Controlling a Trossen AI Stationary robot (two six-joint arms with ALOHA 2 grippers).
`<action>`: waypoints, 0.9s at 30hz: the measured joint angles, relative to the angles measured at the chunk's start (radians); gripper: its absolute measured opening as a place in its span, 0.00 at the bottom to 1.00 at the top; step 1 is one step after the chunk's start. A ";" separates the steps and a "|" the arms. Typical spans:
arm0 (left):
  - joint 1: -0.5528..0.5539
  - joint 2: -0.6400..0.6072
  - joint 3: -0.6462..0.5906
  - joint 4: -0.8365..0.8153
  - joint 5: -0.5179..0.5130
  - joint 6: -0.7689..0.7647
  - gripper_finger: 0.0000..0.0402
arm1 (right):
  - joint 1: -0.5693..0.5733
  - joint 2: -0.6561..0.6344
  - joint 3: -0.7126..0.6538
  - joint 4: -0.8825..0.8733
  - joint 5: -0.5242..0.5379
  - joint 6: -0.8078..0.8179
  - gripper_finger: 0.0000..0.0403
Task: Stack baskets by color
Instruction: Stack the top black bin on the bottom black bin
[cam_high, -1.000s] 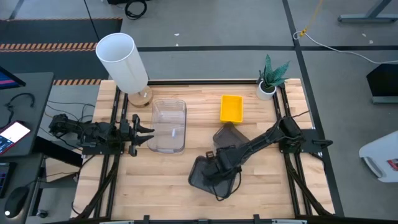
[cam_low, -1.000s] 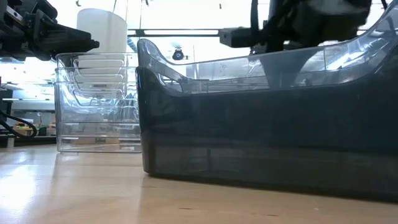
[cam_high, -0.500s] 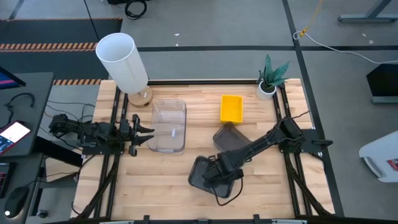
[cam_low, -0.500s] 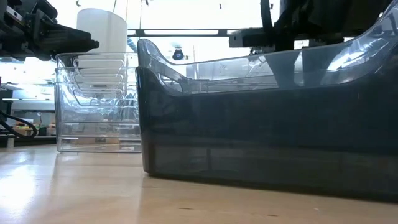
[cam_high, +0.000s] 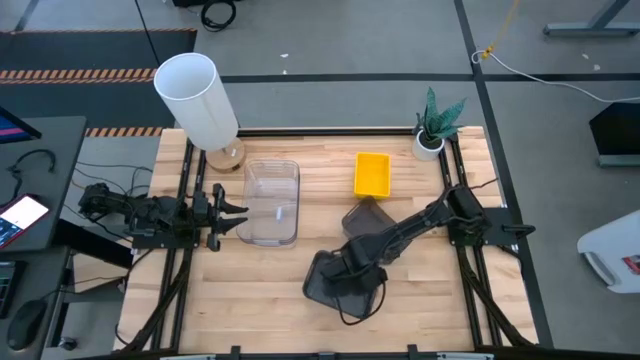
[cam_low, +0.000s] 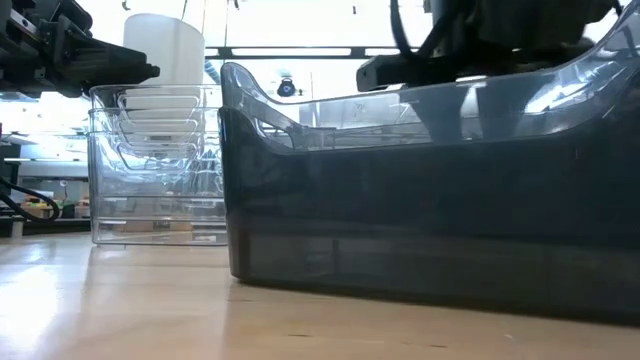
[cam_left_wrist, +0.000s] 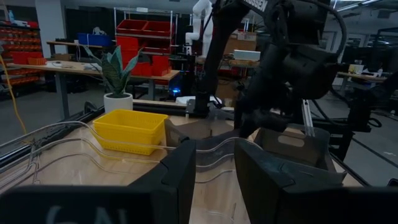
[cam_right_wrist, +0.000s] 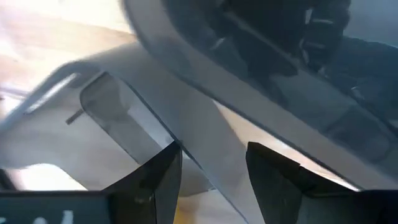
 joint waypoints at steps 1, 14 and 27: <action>0.000 0.000 0.000 0.000 0.000 0.000 0.29 | -0.006 0.000 0.000 0.003 -0.005 -0.005 0.46; 0.000 0.000 0.000 0.000 0.000 0.000 0.29 | -0.044 -0.007 -0.088 0.066 -0.010 0.039 0.41; 0.000 0.000 0.000 0.000 0.000 0.000 0.29 | -0.048 0.000 -0.080 0.076 -0.061 0.184 0.09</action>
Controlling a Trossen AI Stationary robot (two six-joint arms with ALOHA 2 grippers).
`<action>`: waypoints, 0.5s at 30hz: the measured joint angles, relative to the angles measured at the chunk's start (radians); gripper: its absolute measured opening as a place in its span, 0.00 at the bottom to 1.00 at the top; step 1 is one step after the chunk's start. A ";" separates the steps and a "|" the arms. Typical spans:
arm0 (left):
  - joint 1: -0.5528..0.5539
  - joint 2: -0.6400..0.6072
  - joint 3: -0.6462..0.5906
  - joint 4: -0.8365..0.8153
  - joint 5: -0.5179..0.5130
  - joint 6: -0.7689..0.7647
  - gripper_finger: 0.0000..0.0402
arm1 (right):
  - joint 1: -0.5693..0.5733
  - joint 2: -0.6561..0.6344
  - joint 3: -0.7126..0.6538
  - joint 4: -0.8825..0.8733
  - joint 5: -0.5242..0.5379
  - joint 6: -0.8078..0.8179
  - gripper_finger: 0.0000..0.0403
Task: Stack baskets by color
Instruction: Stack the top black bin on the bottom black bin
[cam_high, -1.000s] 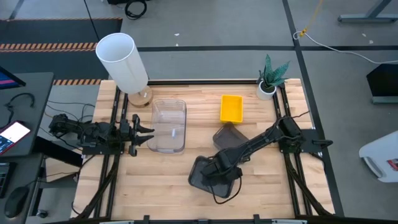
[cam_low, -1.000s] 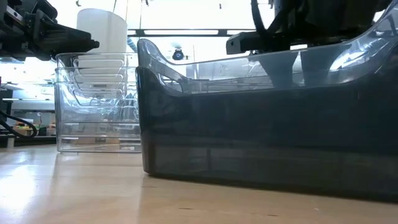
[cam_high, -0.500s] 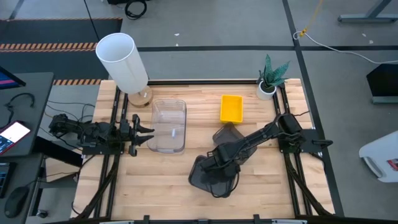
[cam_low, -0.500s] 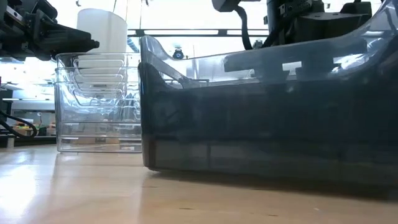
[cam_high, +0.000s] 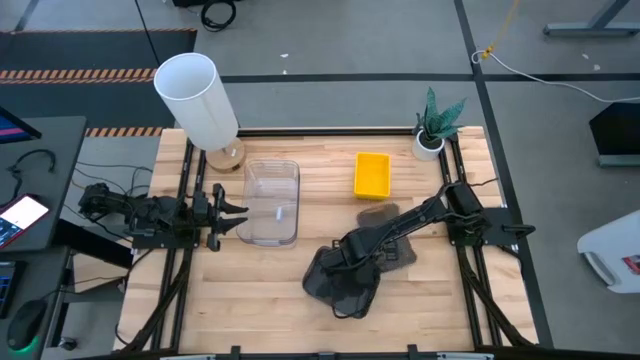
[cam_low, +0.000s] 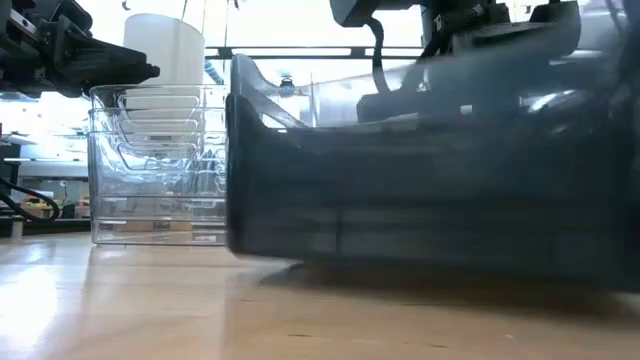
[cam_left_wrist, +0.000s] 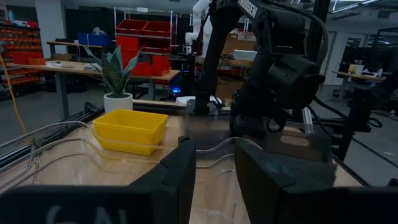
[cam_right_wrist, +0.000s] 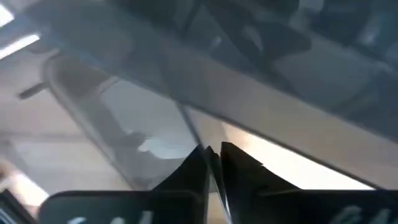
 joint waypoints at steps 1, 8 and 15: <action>0.000 0.000 0.000 0.000 0.000 0.000 0.29 | 0.000 0.001 -0.001 -0.005 -0.004 0.028 0.06; 0.000 0.000 0.000 0.000 0.000 0.000 0.29 | -0.006 0.003 -0.002 -0.035 -0.013 0.156 0.03; 0.000 0.000 0.000 0.000 0.000 0.000 0.29 | -0.007 0.003 -0.002 -0.060 -0.023 0.220 0.02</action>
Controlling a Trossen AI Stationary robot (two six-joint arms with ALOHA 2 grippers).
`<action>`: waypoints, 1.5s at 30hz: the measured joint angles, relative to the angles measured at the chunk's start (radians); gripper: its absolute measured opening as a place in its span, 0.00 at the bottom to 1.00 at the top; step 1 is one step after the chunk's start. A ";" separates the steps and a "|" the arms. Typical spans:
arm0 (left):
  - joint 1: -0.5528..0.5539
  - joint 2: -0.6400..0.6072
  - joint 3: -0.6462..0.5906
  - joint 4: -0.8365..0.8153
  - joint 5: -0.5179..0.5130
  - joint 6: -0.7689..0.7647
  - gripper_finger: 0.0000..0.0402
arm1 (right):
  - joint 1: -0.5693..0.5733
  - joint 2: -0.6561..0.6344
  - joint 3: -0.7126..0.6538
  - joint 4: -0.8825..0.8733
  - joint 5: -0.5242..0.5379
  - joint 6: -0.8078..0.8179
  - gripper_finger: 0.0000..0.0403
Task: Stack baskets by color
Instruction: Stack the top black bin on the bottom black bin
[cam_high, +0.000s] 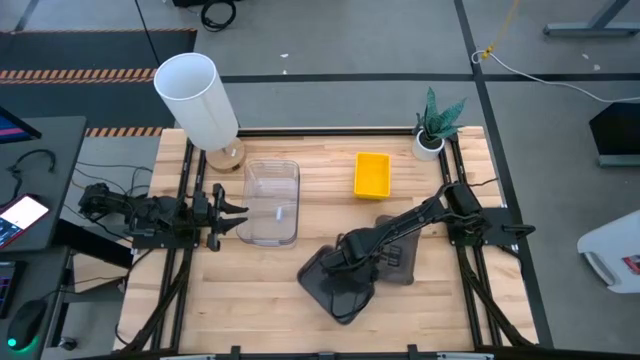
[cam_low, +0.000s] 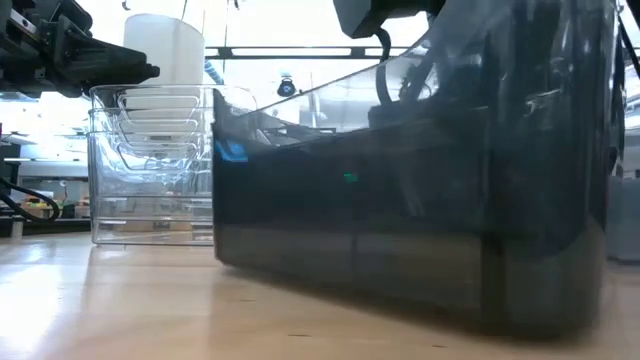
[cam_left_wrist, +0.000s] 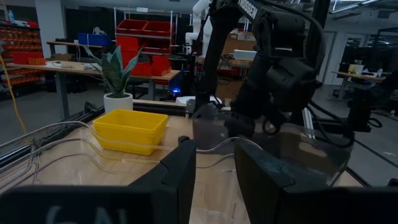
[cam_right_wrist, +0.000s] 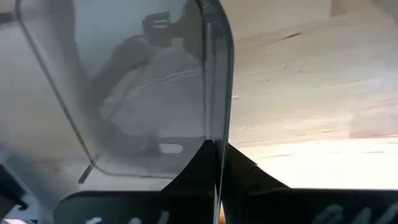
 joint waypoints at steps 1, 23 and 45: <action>0.000 0.000 0.000 0.000 0.000 0.000 0.29 | 0.000 0.000 0.000 -0.009 -0.003 0.013 0.02; 0.000 0.000 0.000 0.000 0.000 0.000 0.29 | -0.012 -0.159 0.001 -0.163 -0.076 0.328 0.02; 0.000 0.000 0.000 0.000 0.000 0.000 0.29 | -0.086 -0.450 0.002 -0.049 -0.135 1.903 0.02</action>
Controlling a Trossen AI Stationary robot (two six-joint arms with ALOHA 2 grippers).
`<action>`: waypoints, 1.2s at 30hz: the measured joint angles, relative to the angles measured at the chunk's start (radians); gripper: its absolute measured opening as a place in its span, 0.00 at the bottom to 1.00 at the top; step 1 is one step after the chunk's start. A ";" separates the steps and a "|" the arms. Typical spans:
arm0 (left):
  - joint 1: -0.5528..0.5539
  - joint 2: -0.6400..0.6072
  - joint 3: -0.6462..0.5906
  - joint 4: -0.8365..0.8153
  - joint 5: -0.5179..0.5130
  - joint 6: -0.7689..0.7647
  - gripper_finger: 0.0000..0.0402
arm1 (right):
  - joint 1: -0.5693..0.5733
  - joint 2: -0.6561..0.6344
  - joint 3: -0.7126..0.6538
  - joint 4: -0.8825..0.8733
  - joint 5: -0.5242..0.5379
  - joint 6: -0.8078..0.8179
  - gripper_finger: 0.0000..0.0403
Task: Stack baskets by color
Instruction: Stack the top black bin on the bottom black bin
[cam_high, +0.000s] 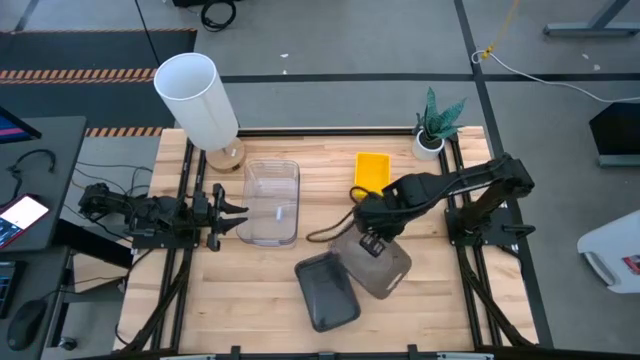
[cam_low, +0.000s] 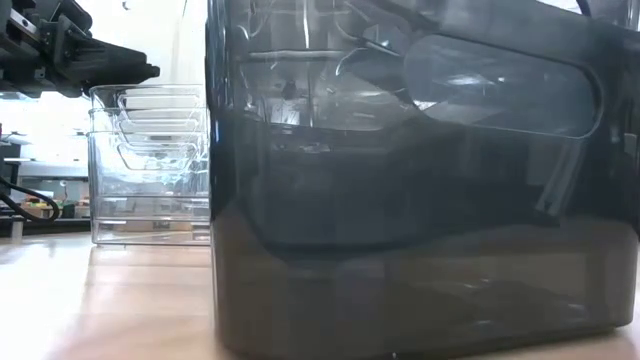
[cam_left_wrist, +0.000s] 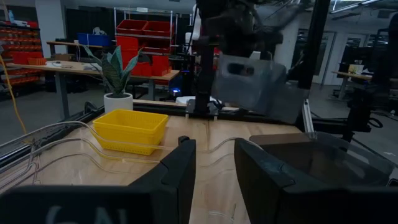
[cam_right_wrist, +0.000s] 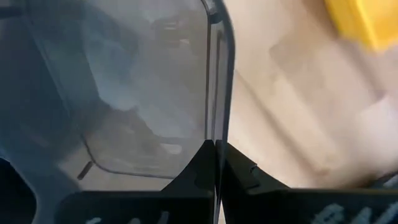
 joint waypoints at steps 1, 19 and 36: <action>0.000 0.000 0.000 0.000 0.000 0.000 0.29 | 0.001 -0.008 0.000 0.002 -0.011 0.062 0.02; 0.000 0.000 0.000 0.000 0.000 0.000 0.29 | 0.108 0.063 0.001 0.482 0.068 0.532 0.02; 0.000 0.000 0.000 -0.001 0.000 0.000 0.29 | 0.211 0.171 0.000 0.472 0.083 0.809 0.02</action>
